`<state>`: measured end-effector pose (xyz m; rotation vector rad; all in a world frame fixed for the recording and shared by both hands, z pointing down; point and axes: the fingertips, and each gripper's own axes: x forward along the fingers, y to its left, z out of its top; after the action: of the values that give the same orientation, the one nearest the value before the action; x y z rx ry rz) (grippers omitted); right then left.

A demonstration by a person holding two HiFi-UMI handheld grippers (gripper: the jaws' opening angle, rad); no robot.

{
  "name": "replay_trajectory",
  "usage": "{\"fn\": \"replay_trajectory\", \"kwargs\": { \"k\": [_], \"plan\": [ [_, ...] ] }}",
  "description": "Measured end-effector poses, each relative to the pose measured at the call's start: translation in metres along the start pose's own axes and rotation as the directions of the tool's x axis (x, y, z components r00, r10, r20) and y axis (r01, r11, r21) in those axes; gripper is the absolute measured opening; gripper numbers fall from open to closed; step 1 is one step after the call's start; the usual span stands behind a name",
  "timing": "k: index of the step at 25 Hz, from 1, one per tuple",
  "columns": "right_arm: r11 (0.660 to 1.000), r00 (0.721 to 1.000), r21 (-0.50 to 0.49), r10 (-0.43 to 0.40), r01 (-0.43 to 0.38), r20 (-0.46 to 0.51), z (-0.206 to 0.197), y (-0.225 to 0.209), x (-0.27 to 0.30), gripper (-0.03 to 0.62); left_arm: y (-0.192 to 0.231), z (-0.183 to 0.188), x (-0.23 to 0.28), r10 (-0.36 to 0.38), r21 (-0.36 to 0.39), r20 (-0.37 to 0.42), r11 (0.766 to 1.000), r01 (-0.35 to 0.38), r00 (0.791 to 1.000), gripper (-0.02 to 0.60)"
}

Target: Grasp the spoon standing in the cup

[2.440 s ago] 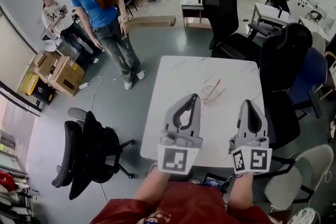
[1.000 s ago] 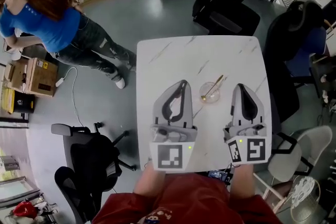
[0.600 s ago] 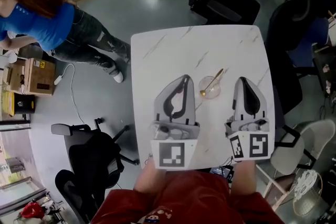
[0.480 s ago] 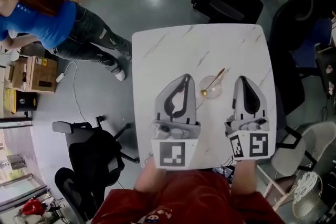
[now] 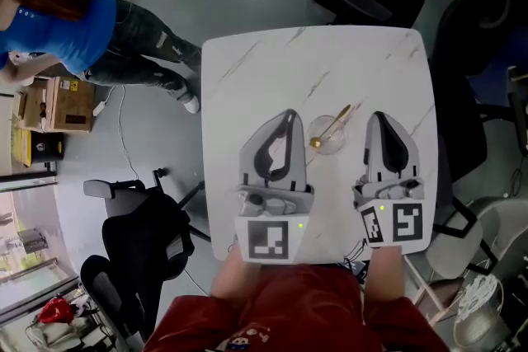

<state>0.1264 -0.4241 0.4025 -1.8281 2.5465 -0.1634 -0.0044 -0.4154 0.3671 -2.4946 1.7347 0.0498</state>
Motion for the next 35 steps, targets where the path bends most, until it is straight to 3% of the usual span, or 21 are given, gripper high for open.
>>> {"fn": "replay_trajectory", "kwargs": {
  "k": [7, 22, 35],
  "plan": [
    [0.997, 0.996, 0.015, 0.076, -0.075, -0.053, -0.023, 0.001, 0.011, 0.014, -0.005, -0.011, 0.009, 0.012, 0.019, -0.016, 1.0, -0.011, 1.0, 0.006],
    [0.989, 0.982, 0.07, 0.137, -0.128, -0.131, -0.064, -0.007, 0.024, 0.015, -0.007, -0.032, 0.021, 0.047, 0.019, -0.053, 0.999, -0.046, 0.997, 0.006],
    [0.973, 0.955, 0.149, 0.207, -0.178, -0.211, -0.104, -0.009, 0.037, 0.072, -0.009, -0.046, 0.03, 0.058, 0.027, -0.083, 0.998, -0.056, 0.995, 0.006]
  ]
}}
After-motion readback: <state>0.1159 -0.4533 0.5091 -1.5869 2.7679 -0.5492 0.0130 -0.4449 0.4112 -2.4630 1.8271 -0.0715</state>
